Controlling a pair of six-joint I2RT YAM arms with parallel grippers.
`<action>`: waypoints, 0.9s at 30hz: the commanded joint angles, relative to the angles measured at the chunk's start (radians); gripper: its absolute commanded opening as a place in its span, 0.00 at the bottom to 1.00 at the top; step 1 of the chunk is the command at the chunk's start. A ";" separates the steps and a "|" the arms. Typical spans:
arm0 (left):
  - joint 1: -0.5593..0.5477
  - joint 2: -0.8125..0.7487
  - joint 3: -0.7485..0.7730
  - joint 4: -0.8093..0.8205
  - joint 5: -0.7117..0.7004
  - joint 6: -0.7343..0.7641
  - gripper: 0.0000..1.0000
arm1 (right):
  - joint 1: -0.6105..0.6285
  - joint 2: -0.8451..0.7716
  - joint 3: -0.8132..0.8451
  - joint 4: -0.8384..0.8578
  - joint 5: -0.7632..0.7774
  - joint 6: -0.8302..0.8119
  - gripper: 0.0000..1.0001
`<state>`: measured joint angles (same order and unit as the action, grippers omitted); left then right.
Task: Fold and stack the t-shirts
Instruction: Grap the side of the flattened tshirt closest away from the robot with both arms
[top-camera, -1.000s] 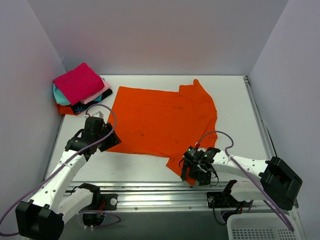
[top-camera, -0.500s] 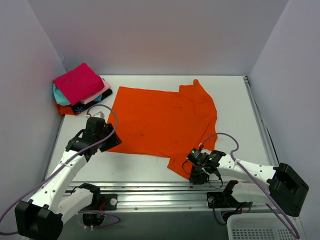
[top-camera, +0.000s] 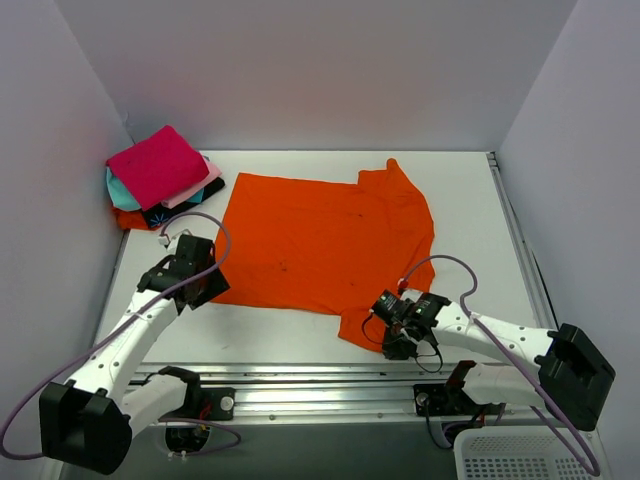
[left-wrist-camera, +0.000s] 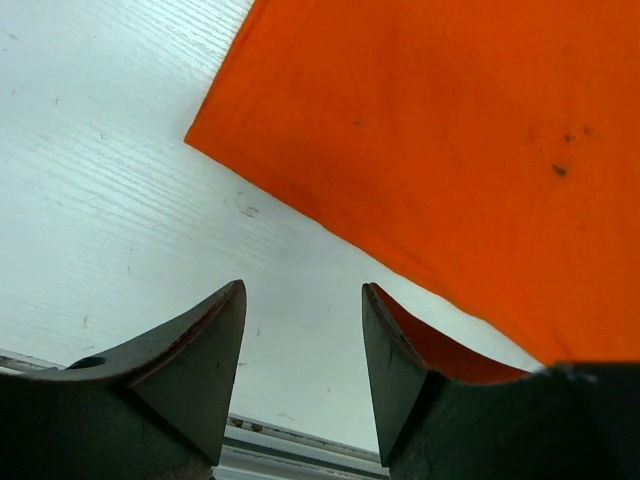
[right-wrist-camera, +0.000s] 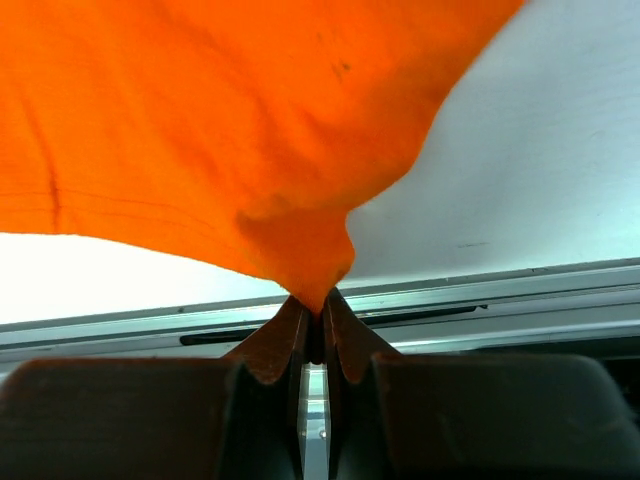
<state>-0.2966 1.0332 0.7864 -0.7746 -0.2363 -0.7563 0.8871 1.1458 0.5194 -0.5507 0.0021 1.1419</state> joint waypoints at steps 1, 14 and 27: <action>0.039 0.021 -0.018 0.029 -0.046 -0.046 0.59 | 0.003 0.002 0.070 -0.110 0.084 -0.019 0.00; 0.146 0.094 -0.121 0.184 0.002 -0.115 0.54 | -0.016 0.002 0.108 -0.186 0.101 -0.062 0.00; 0.221 0.231 -0.110 0.288 -0.014 -0.055 0.52 | -0.048 0.019 0.134 -0.207 0.096 -0.107 0.00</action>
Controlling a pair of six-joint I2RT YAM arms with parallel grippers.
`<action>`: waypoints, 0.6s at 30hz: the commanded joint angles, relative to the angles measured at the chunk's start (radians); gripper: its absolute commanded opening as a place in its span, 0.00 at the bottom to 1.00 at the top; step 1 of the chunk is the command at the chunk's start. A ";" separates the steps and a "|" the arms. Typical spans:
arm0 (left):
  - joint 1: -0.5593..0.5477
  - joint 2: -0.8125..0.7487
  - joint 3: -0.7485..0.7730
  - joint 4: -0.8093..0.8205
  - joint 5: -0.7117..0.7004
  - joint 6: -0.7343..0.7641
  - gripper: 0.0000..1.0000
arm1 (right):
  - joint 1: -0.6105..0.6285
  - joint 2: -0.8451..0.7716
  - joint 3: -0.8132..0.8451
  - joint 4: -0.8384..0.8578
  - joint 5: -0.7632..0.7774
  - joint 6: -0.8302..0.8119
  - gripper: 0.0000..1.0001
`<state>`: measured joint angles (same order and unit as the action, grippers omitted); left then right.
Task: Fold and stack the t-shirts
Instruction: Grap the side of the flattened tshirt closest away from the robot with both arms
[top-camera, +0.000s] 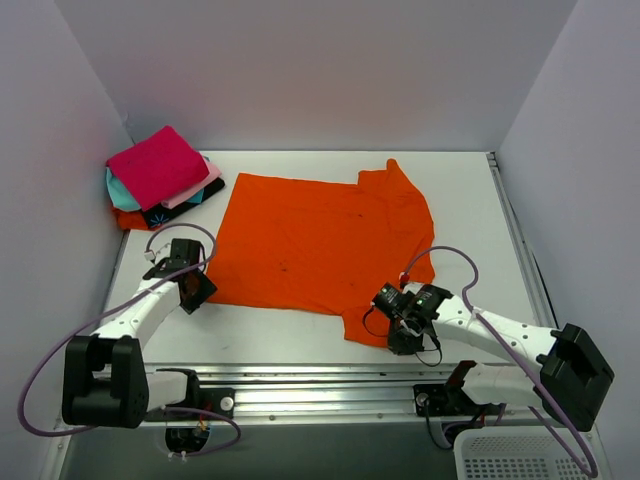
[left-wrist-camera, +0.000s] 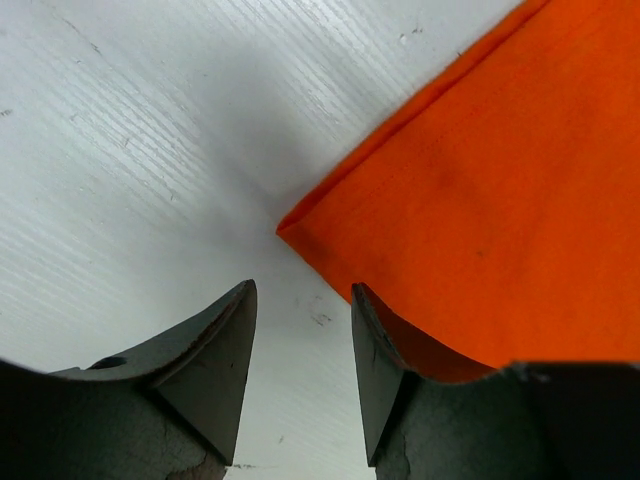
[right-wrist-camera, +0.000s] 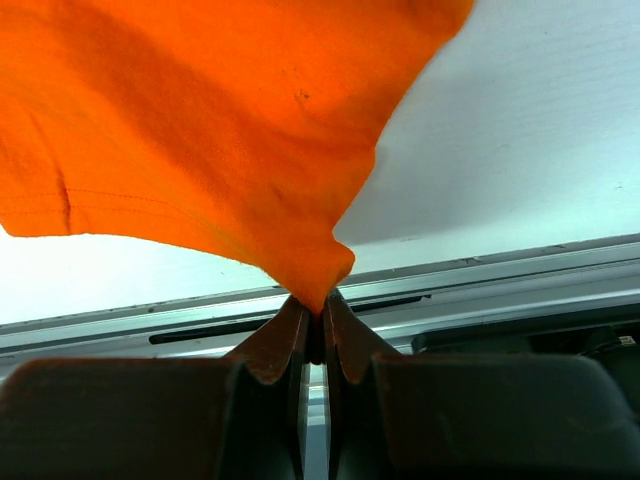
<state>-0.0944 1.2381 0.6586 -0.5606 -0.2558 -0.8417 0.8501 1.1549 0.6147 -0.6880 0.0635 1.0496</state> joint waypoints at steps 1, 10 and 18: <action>0.027 0.034 0.021 0.082 0.010 0.032 0.52 | -0.013 0.009 0.039 -0.071 0.033 -0.014 0.00; 0.077 0.083 0.021 0.117 0.052 0.023 0.54 | -0.052 0.025 0.043 -0.055 0.029 -0.051 0.00; 0.090 0.149 0.050 0.116 0.047 0.012 0.52 | -0.072 0.057 0.048 -0.033 0.019 -0.076 0.00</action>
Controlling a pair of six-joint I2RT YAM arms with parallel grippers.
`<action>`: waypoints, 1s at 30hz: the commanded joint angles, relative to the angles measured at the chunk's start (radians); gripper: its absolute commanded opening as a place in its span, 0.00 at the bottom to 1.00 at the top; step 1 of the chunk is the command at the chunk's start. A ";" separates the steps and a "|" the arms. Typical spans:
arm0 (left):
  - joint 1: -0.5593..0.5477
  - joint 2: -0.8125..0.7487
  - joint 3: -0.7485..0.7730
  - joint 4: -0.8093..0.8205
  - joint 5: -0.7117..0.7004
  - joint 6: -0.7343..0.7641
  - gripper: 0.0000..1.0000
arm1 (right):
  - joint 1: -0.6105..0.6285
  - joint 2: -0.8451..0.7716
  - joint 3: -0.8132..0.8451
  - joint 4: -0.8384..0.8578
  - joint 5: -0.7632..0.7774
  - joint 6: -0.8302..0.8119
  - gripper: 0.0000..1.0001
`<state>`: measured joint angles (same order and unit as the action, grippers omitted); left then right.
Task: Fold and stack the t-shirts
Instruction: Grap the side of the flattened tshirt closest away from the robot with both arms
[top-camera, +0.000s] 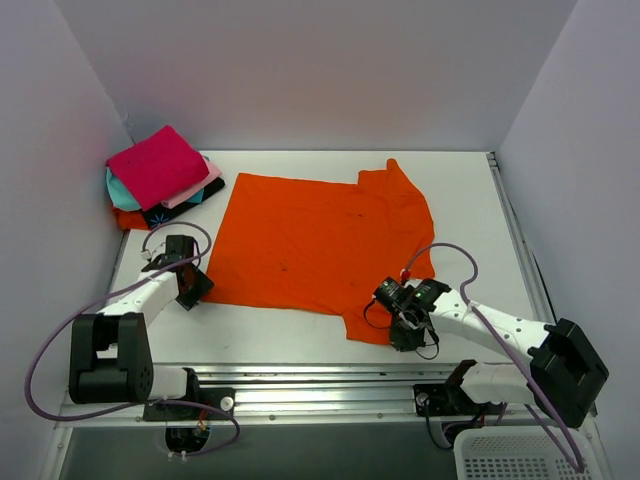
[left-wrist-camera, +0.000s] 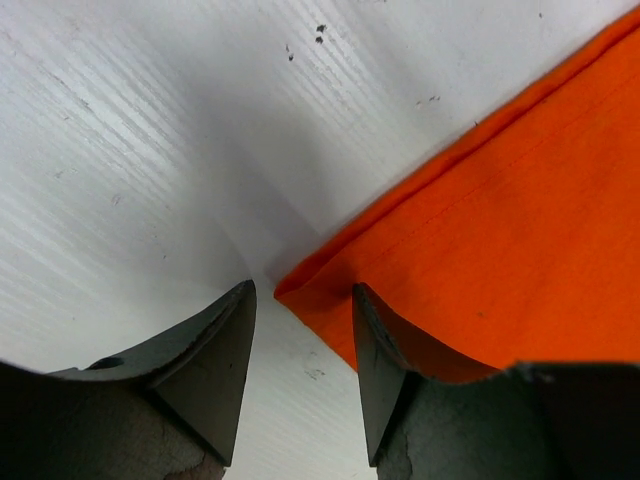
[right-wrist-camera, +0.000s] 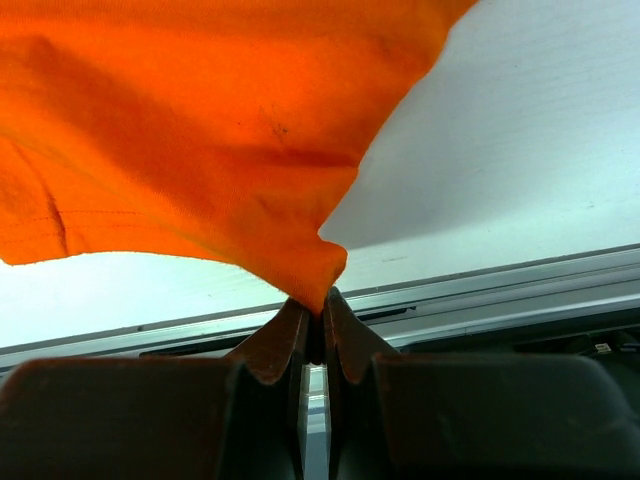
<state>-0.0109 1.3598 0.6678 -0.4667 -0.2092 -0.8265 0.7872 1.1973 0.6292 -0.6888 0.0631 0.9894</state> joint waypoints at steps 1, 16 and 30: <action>0.006 0.036 0.044 0.023 -0.004 -0.005 0.52 | -0.011 0.019 0.033 -0.031 0.020 -0.018 0.00; 0.006 0.027 0.036 0.053 0.028 -0.005 0.32 | -0.054 0.033 0.029 -0.018 0.017 -0.046 0.00; 0.006 -0.179 0.038 -0.150 0.085 -0.005 0.06 | -0.055 -0.088 0.141 -0.216 0.043 -0.038 0.00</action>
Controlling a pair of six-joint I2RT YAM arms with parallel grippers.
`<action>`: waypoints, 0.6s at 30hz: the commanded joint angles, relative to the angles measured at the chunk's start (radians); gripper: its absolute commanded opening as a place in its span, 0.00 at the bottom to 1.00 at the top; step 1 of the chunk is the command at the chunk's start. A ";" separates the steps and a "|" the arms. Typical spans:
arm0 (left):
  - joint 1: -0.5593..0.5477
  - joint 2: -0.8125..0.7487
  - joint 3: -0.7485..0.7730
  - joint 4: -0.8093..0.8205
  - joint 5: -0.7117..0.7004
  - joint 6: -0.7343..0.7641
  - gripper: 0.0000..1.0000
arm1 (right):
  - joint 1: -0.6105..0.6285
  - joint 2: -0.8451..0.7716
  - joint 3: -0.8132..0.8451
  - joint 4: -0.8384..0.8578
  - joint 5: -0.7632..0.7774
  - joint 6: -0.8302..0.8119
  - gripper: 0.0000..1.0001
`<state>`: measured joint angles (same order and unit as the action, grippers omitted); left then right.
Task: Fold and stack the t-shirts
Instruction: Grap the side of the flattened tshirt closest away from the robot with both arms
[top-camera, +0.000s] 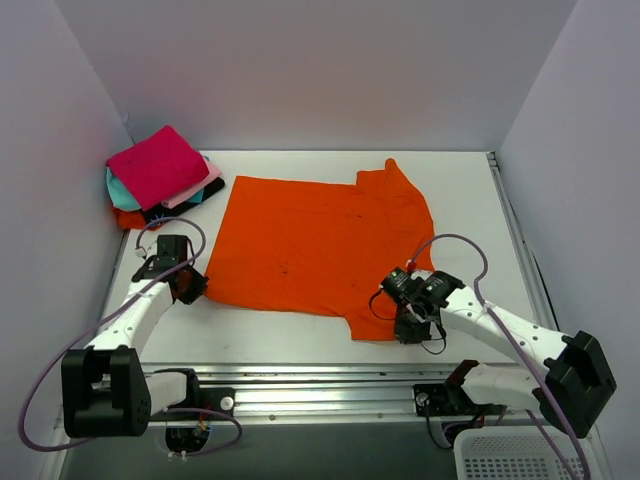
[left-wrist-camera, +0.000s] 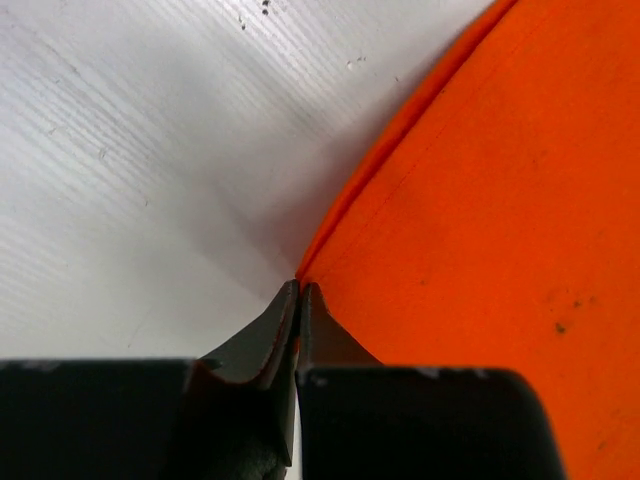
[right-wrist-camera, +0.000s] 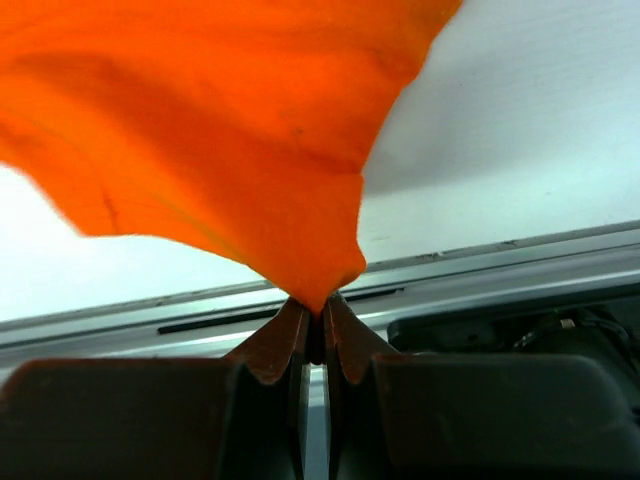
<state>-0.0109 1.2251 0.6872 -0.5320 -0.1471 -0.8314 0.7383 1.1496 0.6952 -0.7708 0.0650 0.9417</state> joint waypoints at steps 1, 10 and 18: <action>0.006 -0.050 0.024 -0.117 0.023 0.003 0.05 | -0.010 -0.050 0.090 -0.163 0.050 0.008 0.00; 0.003 -0.026 0.110 -0.114 0.066 0.029 0.02 | -0.023 0.037 0.254 -0.174 0.067 -0.021 0.00; 0.006 0.096 0.287 -0.112 0.090 0.034 0.02 | -0.102 0.189 0.409 -0.139 0.091 -0.145 0.00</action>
<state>-0.0109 1.2873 0.8936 -0.6525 -0.0723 -0.8108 0.6678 1.3090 1.0317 -0.8799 0.1047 0.8600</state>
